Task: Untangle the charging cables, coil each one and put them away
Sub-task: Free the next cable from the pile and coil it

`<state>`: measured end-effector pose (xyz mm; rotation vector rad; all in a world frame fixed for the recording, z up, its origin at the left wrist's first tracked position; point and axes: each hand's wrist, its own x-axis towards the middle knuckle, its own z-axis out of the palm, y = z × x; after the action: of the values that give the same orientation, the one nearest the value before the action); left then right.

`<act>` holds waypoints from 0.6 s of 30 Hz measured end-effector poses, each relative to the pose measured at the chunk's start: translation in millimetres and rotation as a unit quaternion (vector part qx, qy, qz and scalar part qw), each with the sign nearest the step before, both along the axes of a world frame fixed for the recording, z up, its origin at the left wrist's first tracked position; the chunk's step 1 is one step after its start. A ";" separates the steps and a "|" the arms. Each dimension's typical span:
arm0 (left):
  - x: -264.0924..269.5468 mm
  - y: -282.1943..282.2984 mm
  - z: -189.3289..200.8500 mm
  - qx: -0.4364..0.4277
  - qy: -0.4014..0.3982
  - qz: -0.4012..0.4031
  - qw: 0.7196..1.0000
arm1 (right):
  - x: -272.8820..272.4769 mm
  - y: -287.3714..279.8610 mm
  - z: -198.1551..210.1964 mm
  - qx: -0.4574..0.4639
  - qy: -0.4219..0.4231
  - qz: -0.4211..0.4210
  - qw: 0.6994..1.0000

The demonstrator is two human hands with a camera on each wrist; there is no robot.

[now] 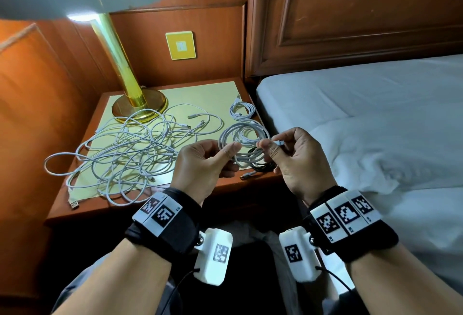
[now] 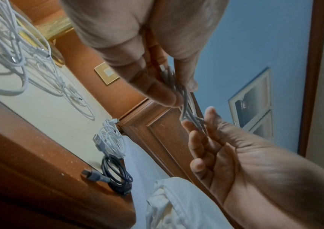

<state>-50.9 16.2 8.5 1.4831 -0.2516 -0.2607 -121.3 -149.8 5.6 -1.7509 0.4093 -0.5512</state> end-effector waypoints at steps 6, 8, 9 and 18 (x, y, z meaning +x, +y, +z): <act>2.0 3.3 1.9 0.030 -0.049 -0.019 0.998 | -0.8 -1.0 3.6 0.028 -0.005 0.010 1.000; 2.3 3.8 1.3 0.034 -0.063 -0.038 0.997 | -2.2 0.1 5.9 0.051 -0.012 0.014 0.999; 2.9 3.9 0.0 0.039 -0.071 -0.047 0.996 | -2.4 1.0 6.5 0.069 -0.015 0.020 0.997; -4.0 1.1 -5.1 0.109 -0.122 -0.125 0.979 | -2.0 6.3 9.8 0.108 -0.021 0.044 0.993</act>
<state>-54.8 17.3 3.4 1.7024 -0.6272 -0.3151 -123.3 -143.5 15.4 -1.5392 0.3472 -0.4635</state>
